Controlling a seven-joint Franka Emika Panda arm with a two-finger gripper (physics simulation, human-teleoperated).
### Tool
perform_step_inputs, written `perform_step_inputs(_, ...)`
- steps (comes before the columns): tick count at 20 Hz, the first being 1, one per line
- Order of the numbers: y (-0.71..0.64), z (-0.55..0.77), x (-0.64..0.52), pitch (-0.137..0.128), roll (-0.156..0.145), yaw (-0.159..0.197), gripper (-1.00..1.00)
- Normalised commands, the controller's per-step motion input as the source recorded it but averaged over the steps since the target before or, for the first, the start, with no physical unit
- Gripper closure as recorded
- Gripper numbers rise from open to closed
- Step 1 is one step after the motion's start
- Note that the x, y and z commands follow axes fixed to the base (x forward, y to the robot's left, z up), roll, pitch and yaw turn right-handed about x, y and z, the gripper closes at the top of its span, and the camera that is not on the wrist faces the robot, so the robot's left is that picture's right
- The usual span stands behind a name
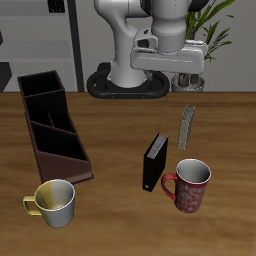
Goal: Place the yellow book into the right desk caddy's right compartment
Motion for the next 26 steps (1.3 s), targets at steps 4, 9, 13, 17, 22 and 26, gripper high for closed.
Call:
perform_step_inputs(4,0.11,-0.09,-0.37,-0.095,-0.043,0.006,-1.0)
perform_step_inputs(9,0.11,-0.01,-0.27,-0.023,-0.007,-0.022,-1.0)
perform_step_inputs(13,0.16,0.02,-0.45,-0.048,0.031,0.007,-1.0)
perform_step_inputs(17,0.16,-0.09,-0.37,-0.004,0.042,-0.032,-1.0)
perform_step_inputs(22,0.14,-0.11,-0.27,-0.048,0.023,0.008,-1.0)
perform_step_inputs(26,0.06,-0.02,0.03,-0.009,0.016,0.015,-1.0)
